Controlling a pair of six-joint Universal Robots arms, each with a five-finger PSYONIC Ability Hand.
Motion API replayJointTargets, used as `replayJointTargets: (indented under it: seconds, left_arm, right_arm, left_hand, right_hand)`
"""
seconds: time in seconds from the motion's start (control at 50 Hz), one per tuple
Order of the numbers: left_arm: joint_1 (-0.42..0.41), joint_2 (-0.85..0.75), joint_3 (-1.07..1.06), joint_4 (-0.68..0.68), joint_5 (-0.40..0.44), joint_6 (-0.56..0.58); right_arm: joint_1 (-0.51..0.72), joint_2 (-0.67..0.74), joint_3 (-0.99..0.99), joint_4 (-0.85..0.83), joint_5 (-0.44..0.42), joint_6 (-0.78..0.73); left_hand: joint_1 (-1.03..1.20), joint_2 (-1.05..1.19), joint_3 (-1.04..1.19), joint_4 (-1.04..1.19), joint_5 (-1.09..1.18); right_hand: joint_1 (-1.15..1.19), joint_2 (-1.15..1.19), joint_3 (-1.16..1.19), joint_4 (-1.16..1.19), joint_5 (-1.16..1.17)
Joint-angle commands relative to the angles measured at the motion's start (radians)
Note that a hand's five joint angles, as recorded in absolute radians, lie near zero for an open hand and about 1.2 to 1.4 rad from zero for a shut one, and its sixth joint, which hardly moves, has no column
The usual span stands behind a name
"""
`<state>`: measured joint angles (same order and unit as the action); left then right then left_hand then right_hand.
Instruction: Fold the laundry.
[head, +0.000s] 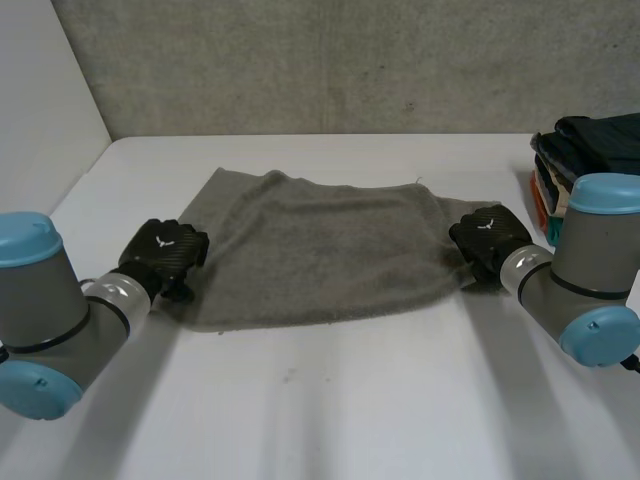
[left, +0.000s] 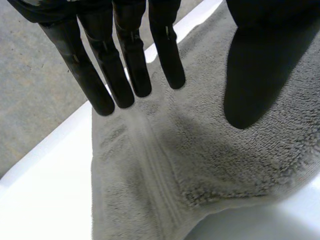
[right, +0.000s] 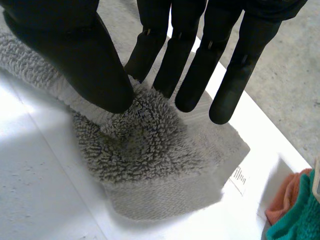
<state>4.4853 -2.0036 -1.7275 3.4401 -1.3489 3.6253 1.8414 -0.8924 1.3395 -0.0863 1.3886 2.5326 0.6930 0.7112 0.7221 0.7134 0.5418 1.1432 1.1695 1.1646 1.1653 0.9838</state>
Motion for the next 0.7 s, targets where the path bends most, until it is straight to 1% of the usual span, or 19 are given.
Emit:
replayJointTargets:
  seconds: [0.02, 0.04, 0.14, 0.22, 0.34, 0.38, 0.44, 0.54, 0.62, 0.7]
  left_arm:
    - [0.04, 0.066, 0.005, -0.053, 0.007, 0.049]
    - [0.045, 0.071, 0.005, -0.061, 0.005, 0.053]
    - [0.087, 0.08, 0.012, -0.136, 0.011, 0.119]
    - [0.123, 0.066, 0.019, -0.191, 0.034, 0.176]
    - [0.157, 0.032, 0.022, -0.231, 0.086, 0.222]
    - [0.16, 0.016, 0.023, -0.234, 0.097, 0.227]
    - [0.161, -0.009, 0.028, -0.23, 0.109, 0.227]
    - [0.155, -0.056, 0.043, -0.176, 0.117, 0.217]
    - [0.152, -0.099, 0.057, -0.112, 0.122, 0.205]
    - [0.152, -0.145, 0.081, -0.082, 0.119, 0.207]
  right_arm:
    - [0.006, -0.008, -0.005, 0.016, -0.019, -0.026]
    - [0.006, -0.008, -0.003, 0.016, -0.02, -0.026]
    - [0.006, -0.004, -0.005, 0.016, -0.02, -0.026]
    - [0.007, 0.0, -0.003, 0.016, -0.019, -0.026]
    - [0.009, 0.001, -0.003, 0.016, -0.017, -0.028]
    - [0.009, 0.001, -0.003, 0.014, -0.019, -0.026]
    - [0.007, 0.001, -0.003, 0.014, -0.019, -0.025]
    - [0.01, 0.006, -0.003, 0.016, -0.017, -0.026]
    - [0.013, 0.009, -0.003, 0.014, -0.016, -0.029]
    - [0.013, 0.012, -0.002, 0.016, -0.016, -0.032]
  left_hand:
    - [-0.112, -0.131, -0.141, -0.133, -0.136]
    - [-0.133, -0.151, -0.162, -0.153, -0.156]
    - [-0.42, -0.439, -0.449, -0.441, -0.444]
    - [-0.453, -0.471, -0.482, -0.473, -0.476]
    - [-0.371, -0.389, -0.4, -0.391, -0.394]
    - [-0.316, -0.334, -0.345, -0.336, -0.339]
    - [-0.306, -0.325, -0.335, -0.327, -0.33]
    - [-0.242, -0.26, -0.271, -0.262, -0.265]
    - [-0.122, -0.14, -0.151, -0.142, -0.145]
    - [-0.016, -0.034, -0.045, -0.036, -0.039]
  right_hand:
    - [0.253, 0.227, 0.232, 0.231, 0.238]
    - [0.253, 0.227, 0.232, 0.231, 0.238]
    - [0.253, 0.227, 0.232, 0.231, 0.238]
    - [0.253, 0.227, 0.232, 0.231, 0.238]
    - [0.253, 0.227, 0.232, 0.231, 0.238]
    - [0.253, 0.227, 0.232, 0.231, 0.238]
    - [0.253, 0.227, 0.232, 0.231, 0.238]
    - [0.253, 0.227, 0.232, 0.231, 0.238]
    - [0.253, 0.227, 0.232, 0.231, 0.238]
    - [0.253, 0.227, 0.232, 0.231, 0.238]
